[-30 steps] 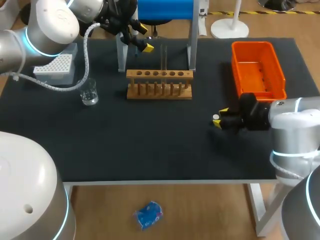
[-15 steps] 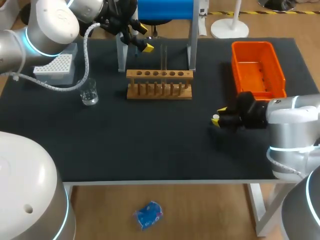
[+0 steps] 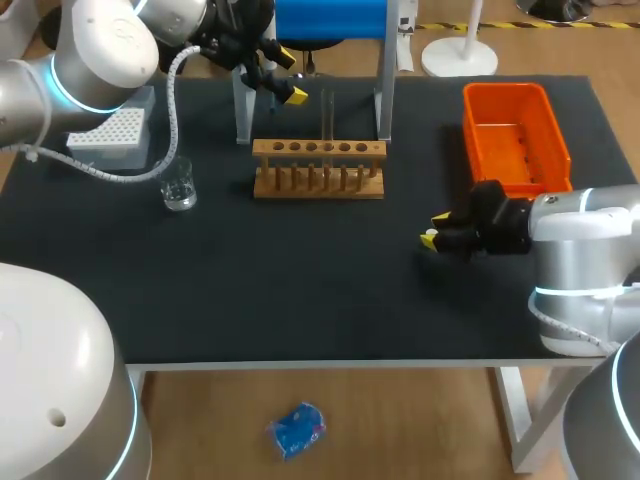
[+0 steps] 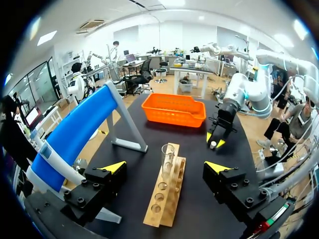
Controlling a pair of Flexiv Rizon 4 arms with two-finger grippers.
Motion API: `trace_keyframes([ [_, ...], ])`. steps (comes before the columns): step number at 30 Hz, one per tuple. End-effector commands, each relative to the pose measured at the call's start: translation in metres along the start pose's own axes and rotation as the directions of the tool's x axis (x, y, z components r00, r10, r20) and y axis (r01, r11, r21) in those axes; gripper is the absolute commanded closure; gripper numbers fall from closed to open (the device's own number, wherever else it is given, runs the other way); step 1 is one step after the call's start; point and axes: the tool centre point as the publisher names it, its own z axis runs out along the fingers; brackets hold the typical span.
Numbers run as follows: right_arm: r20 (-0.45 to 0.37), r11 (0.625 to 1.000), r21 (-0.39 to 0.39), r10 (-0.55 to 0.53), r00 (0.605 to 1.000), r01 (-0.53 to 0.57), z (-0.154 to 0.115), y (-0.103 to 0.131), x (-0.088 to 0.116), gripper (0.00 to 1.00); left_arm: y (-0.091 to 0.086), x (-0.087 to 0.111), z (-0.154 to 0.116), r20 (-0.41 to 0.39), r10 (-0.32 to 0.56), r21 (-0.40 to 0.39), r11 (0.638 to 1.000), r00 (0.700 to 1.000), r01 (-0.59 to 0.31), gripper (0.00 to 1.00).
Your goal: Invert the test tube, pick up the pipette, mount the tip to pipette, aspirate from beaker and dispense into the tube, eject the tip, return the pipette, and cap with the stopper.
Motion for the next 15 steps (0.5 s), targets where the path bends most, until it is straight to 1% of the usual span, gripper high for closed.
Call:
trace_keyframes([
  [1, 0.0, 1.0, 0.003, -0.001, 1.0, 0.001, 0.0, -0.0001, 0.0003, 0.53, 0.001, -0.0002, 0.0003, 0.0, 0.002, 0.004, 1.0, 1.0, -0.002, 0.0],
  [3, 0.001, 1.0, 0.002, 0.0, 1.0, 0.0, 0.0001, -0.0002, 0.0002, 0.58, 0.001, -0.0002, 0.0003, 0.0, 0.002, 0.004, 1.0, 1.0, -0.002, 0.0],
  [5, 0.001, 1.0, 0.003, 0.0, 1.0, 0.0, 0.0, -0.0002, 0.0002, 0.59, 0.001, -0.0002, 0.0003, 0.0, 0.002, 0.004, 1.0, 1.0, -0.002, 0.0],
  [7, 0.001, 1.0, 0.004, 0.0, 1.0, 0.0, -0.0001, -0.0002, 0.0002, 0.63, 0.001, -0.0002, 0.0003, 0.0, 0.002, 0.004, 1.0, 1.0, -0.002, 0.0],
  [11, 0.0, 1.0, 0.005, 0.001, 1.0, -0.001, -0.0001, -0.0005, 0.0006, 0.66, 0.001, -0.0002, 0.0003, 0.0, 0.002, 0.004, 1.0, 1.0, -0.002, 0.0],
  [12, 0.0, 1.0, 0.005, 0.0, 1.0, 0.0, -0.0001, -0.0006, 0.0008, 0.69, 0.001, -0.0002, 0.0003, 0.0, 0.002, 0.004, 1.0, 1.0, -0.002, 0.0],
  [14, 0.001, 1.0, 0.006, 0.001, 1.0, -0.001, -0.0002, -0.0008, 0.001, 0.77, 0.001, -0.0002, 0.0003, 0.0, 0.002, 0.004, 1.0, 1.0, -0.002, 0.0],
  [15, 0.001, 1.0, 0.006, 0.001, 1.0, -0.001, -0.0003, -0.0009, 0.0011, 0.8, 0.001, -0.0002, 0.0003, 0.0, 0.002, 0.004, 1.0, 1.0, -0.002, 0.0],
])
